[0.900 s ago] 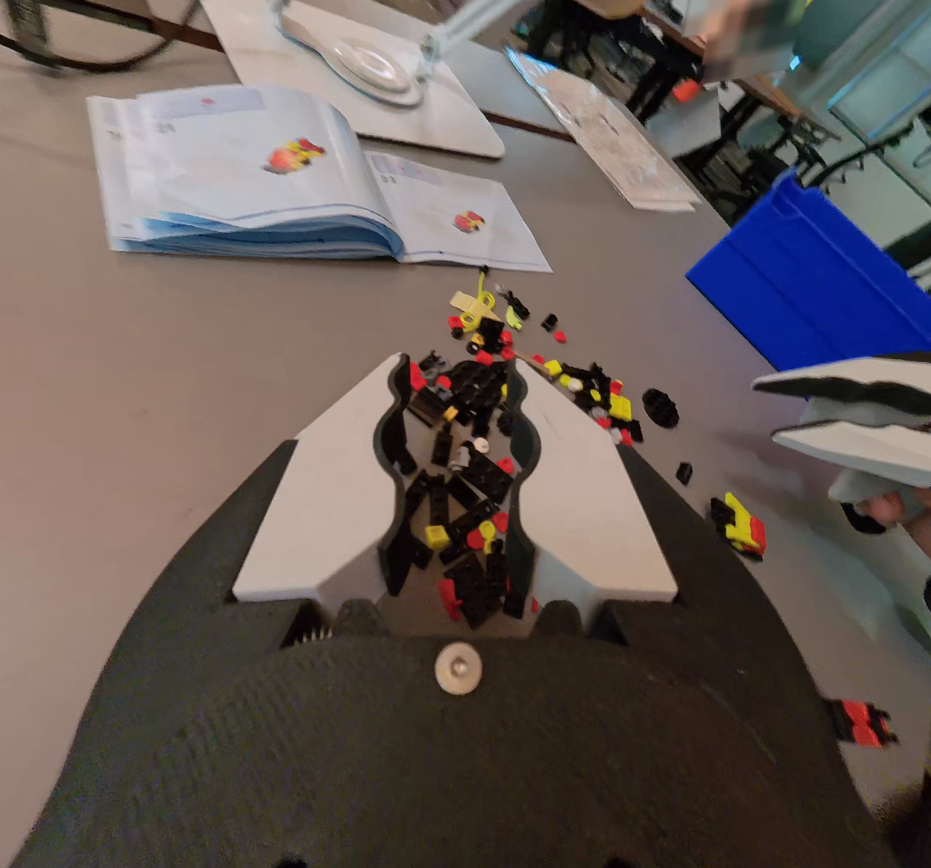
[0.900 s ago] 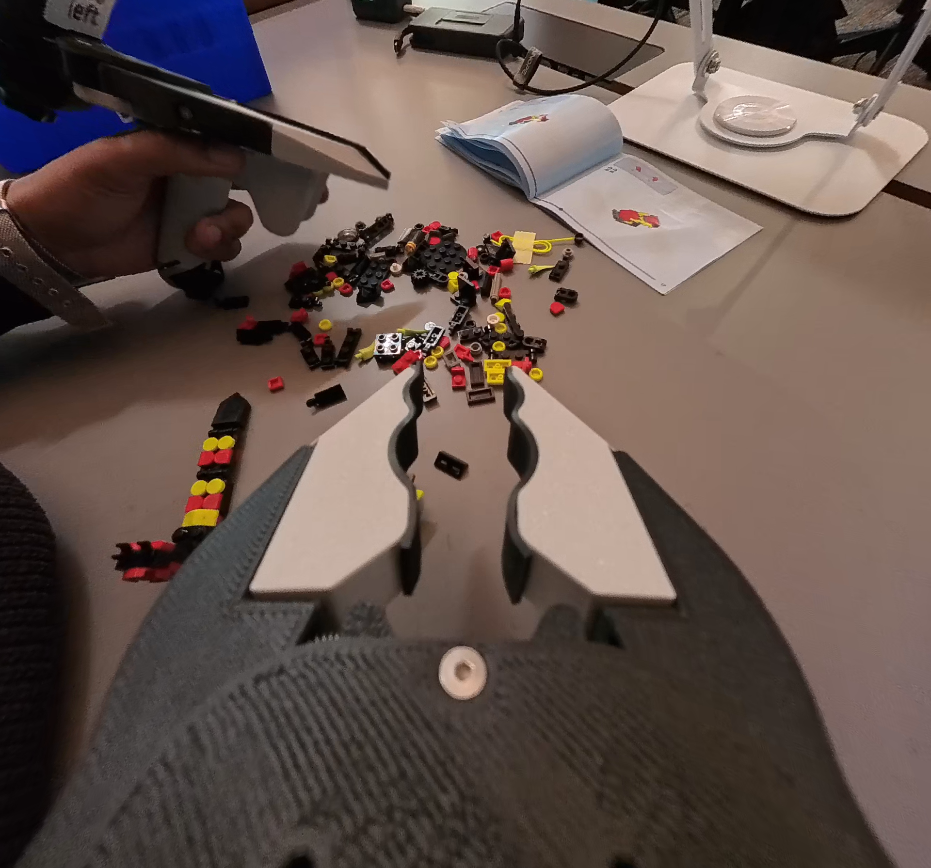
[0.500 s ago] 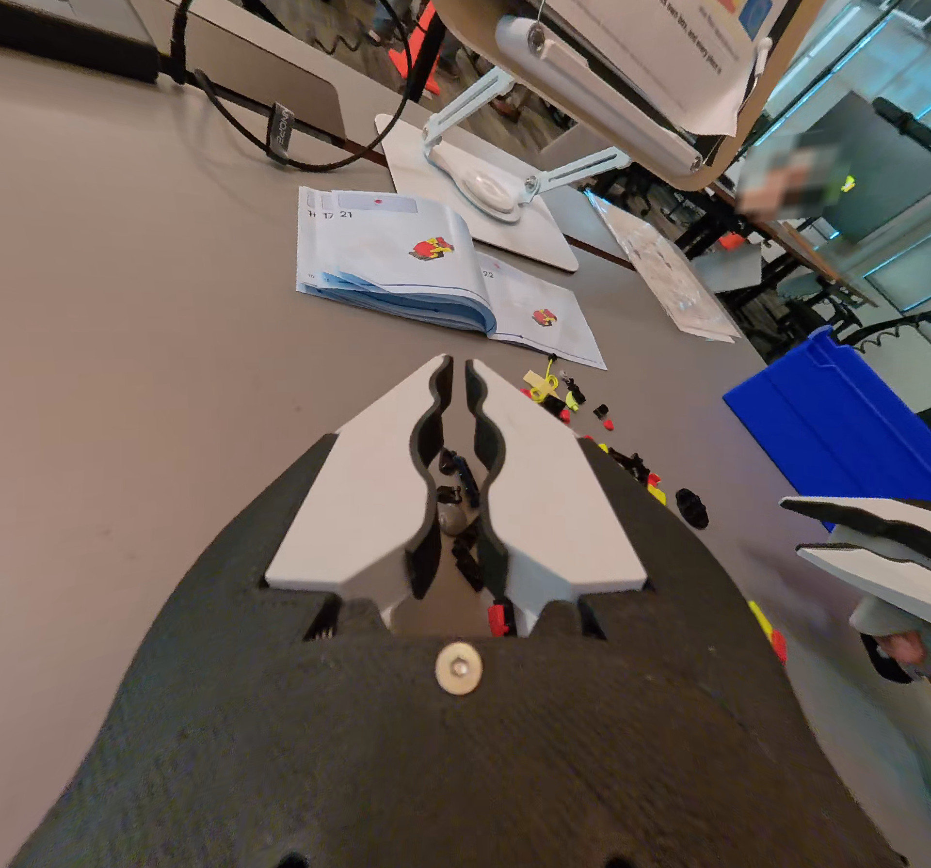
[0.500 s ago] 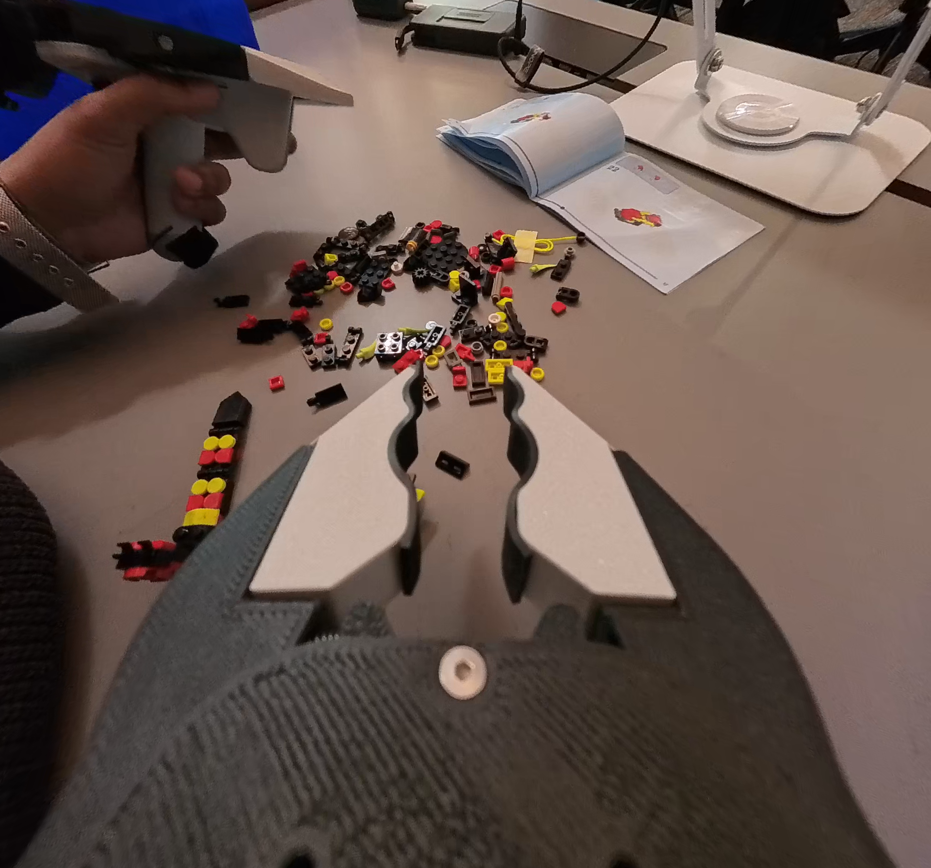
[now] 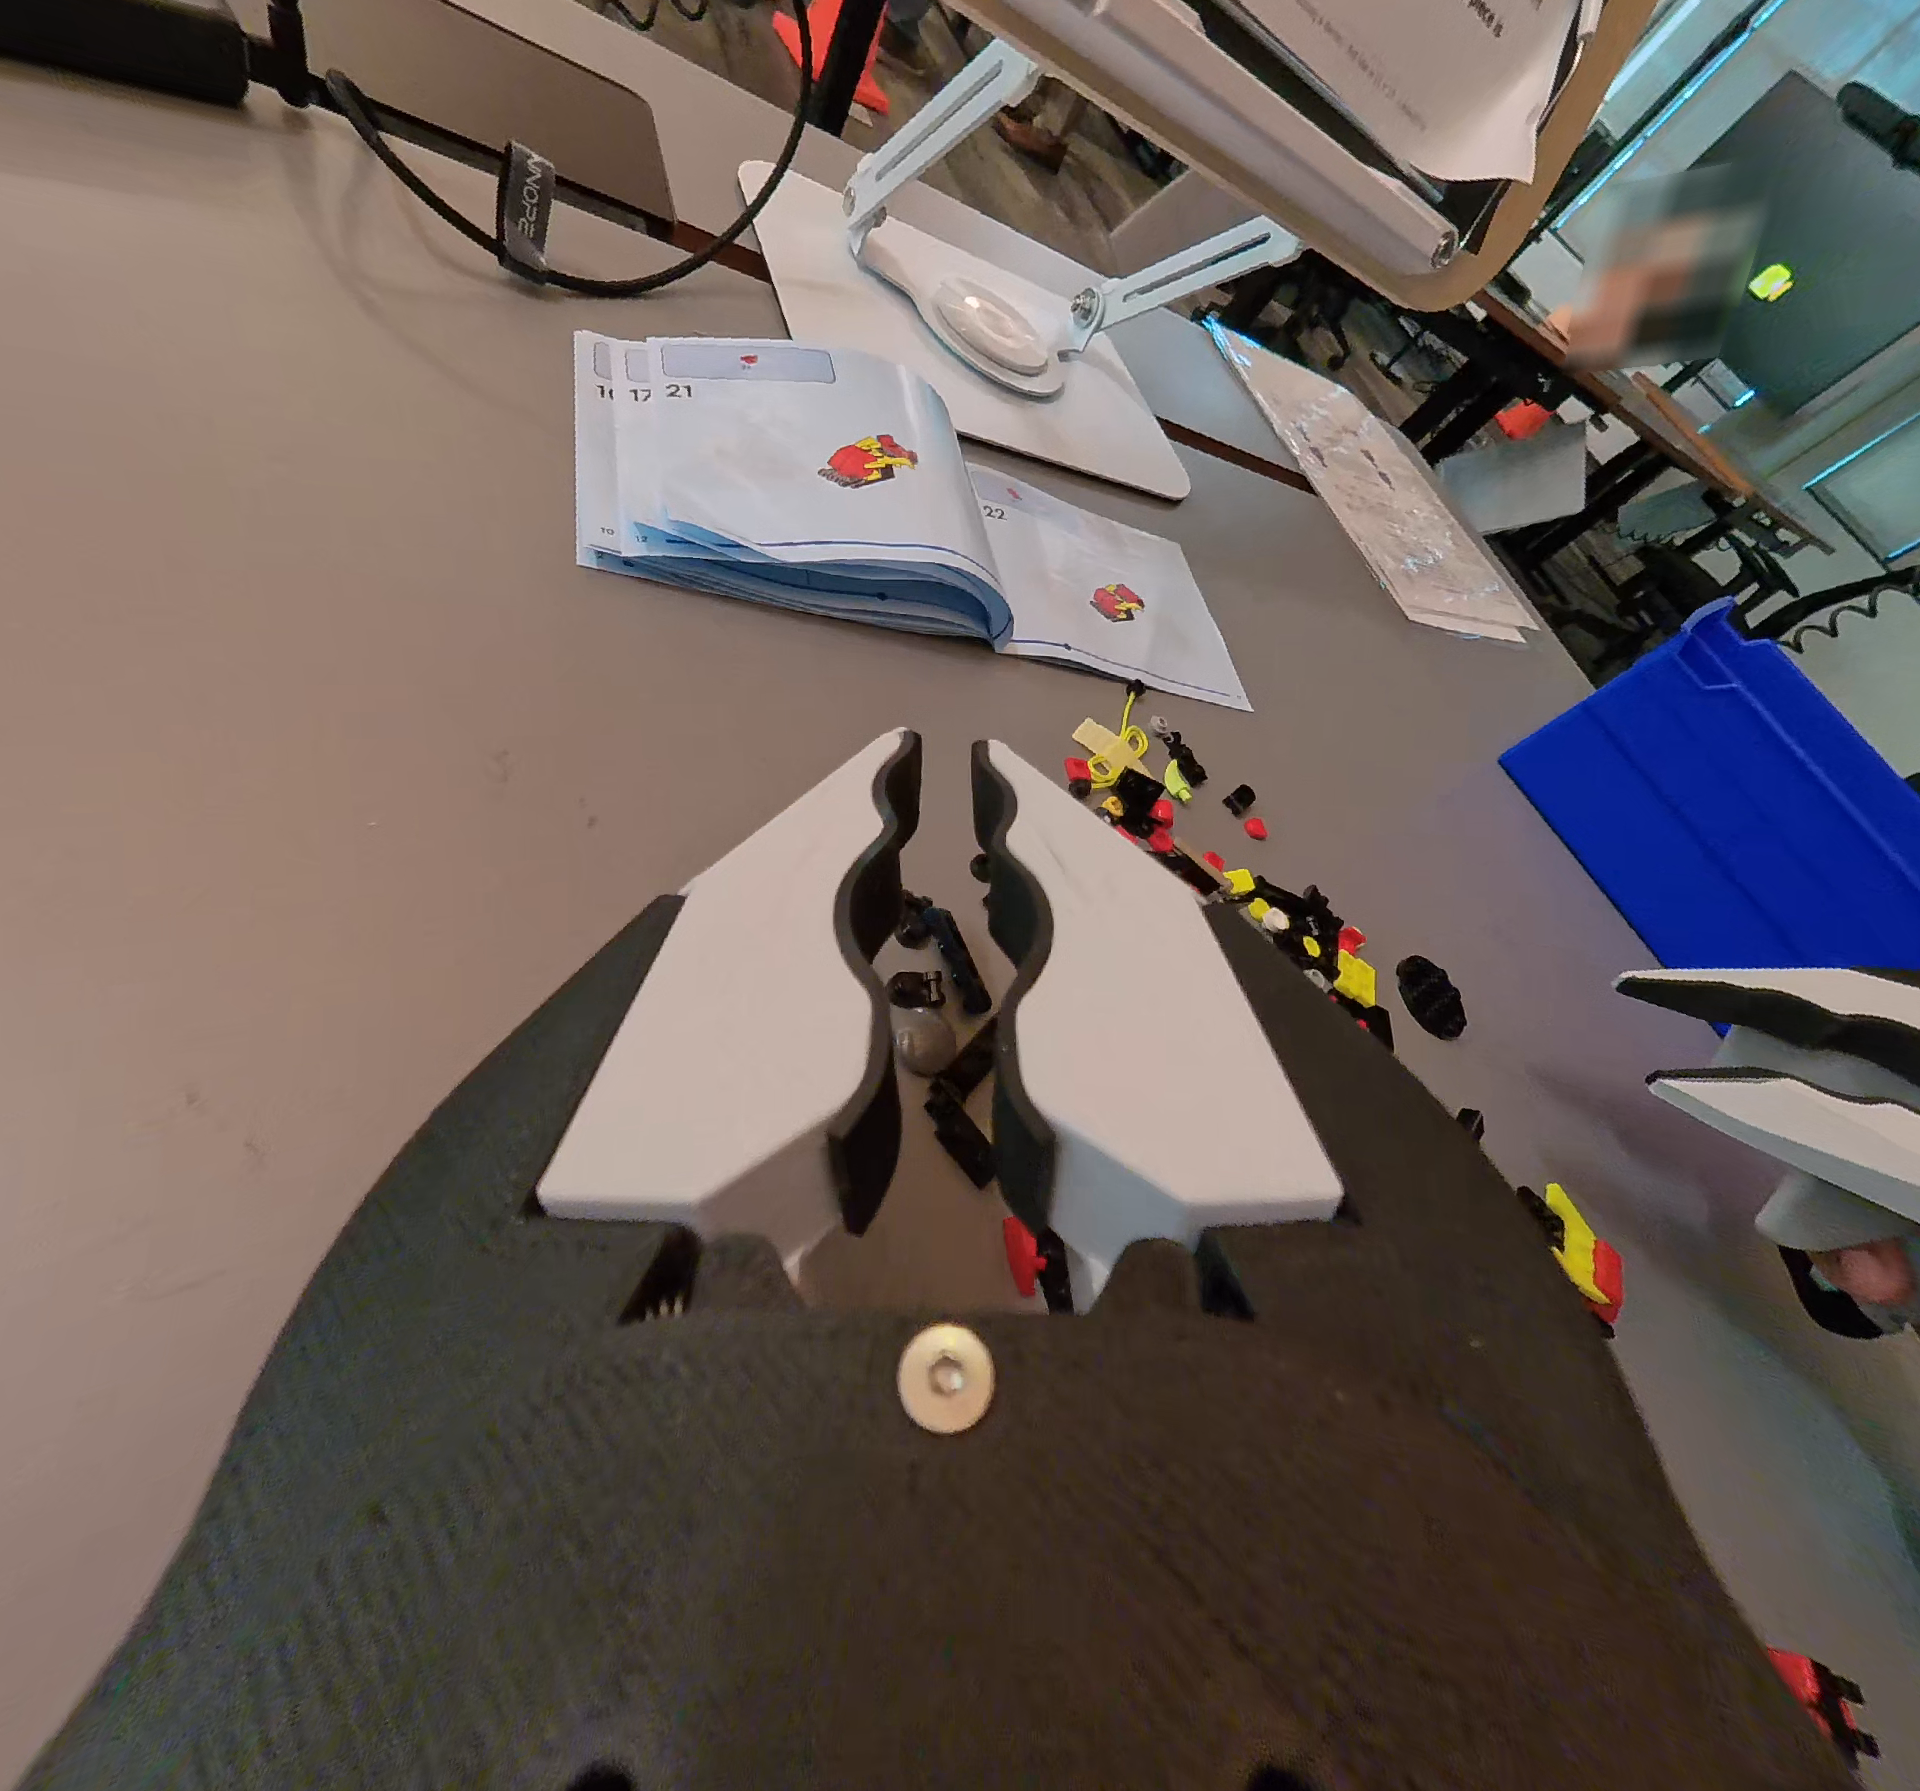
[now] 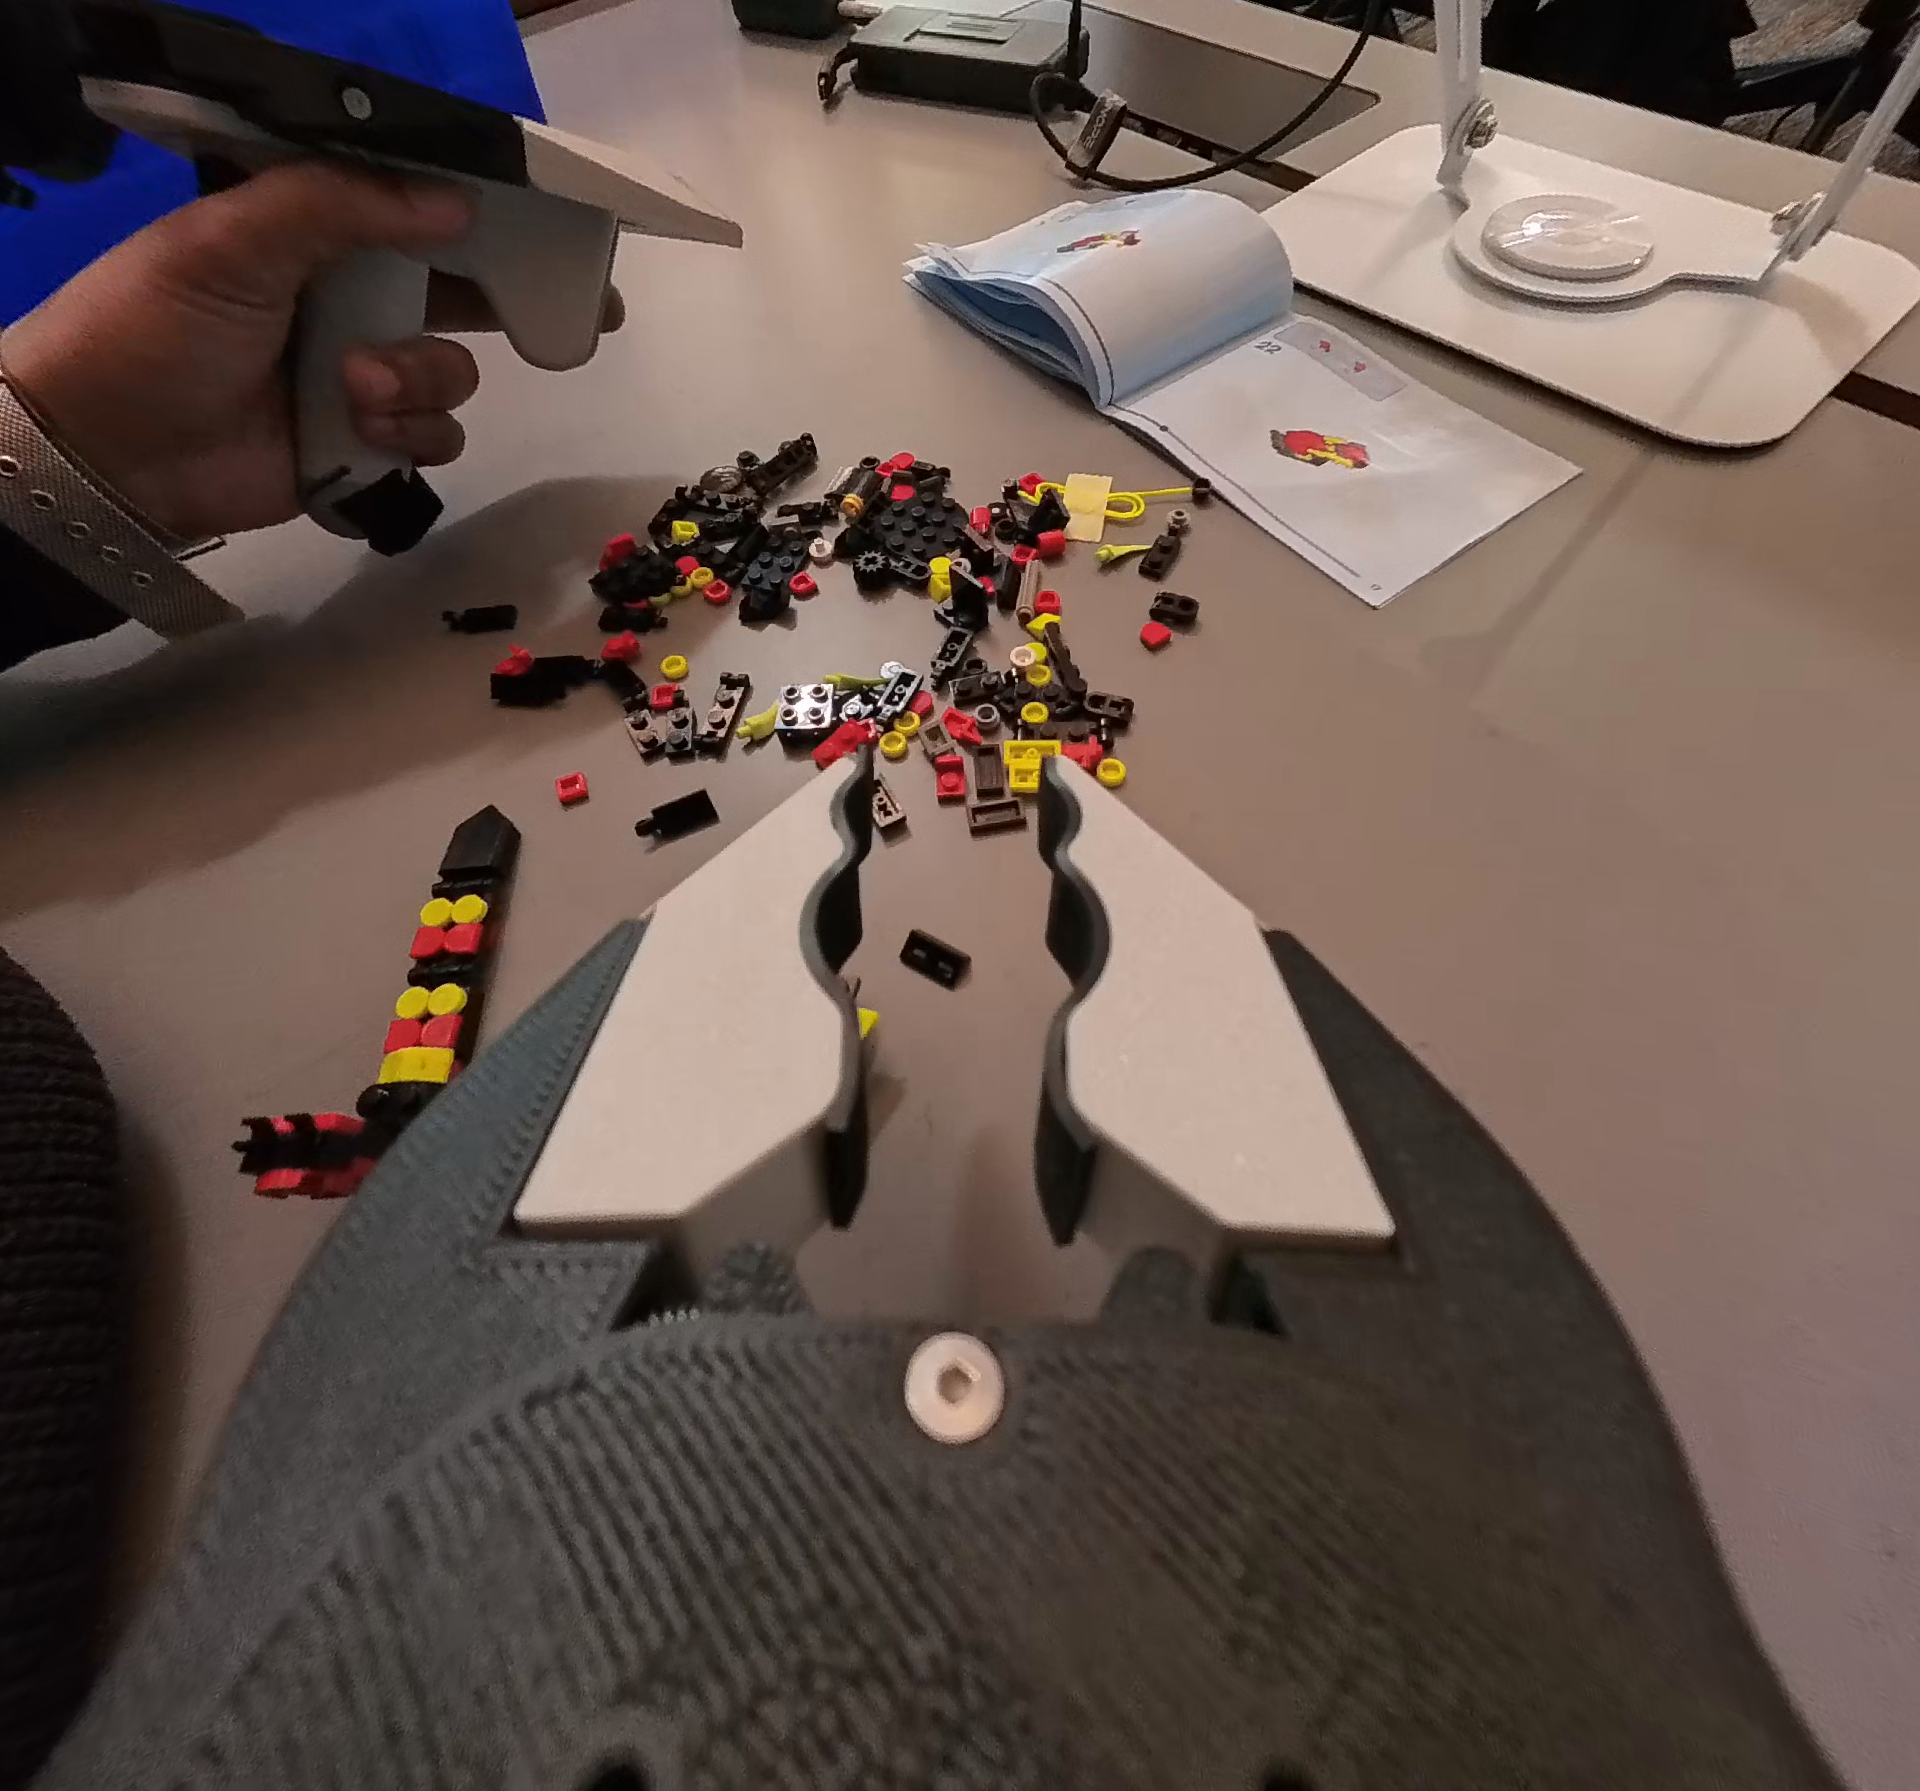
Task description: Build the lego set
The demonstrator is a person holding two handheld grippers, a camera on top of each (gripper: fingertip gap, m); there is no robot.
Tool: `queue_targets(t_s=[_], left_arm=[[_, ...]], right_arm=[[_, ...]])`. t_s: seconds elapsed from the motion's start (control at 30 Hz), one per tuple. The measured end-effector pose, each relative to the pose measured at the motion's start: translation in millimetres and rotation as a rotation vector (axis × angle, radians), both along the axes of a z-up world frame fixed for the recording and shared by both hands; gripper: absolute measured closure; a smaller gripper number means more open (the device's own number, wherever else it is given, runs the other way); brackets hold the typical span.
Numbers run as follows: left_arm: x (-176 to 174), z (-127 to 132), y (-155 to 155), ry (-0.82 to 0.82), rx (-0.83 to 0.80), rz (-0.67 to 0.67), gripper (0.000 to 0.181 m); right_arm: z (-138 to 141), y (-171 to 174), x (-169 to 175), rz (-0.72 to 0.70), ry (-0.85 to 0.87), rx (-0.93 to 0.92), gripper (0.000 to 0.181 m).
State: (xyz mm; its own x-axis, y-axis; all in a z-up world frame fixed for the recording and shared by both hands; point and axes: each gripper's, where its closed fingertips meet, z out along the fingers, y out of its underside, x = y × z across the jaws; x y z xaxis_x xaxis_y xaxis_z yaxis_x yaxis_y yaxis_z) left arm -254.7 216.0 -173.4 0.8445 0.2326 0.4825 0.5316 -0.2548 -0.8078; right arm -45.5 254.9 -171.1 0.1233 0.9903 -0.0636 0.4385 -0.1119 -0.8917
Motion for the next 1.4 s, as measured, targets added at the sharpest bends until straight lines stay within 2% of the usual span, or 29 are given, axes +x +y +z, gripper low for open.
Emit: queue_targets(t_s=[1.07, 1.4], left_arm=[[11.4, -0.5, 3.1, -0.020, 0.005, -0.054, 0.169], [17.2, -7.0, 3.8, -0.085, -0.003, -0.086, 0.169]], right_arm=[[-0.3, -0.3, 0.8, 0.002, -0.004, 0.003, 0.151], [-11.9, 13.3, 3.9, -0.033, -0.028, 0.002, 0.152]])
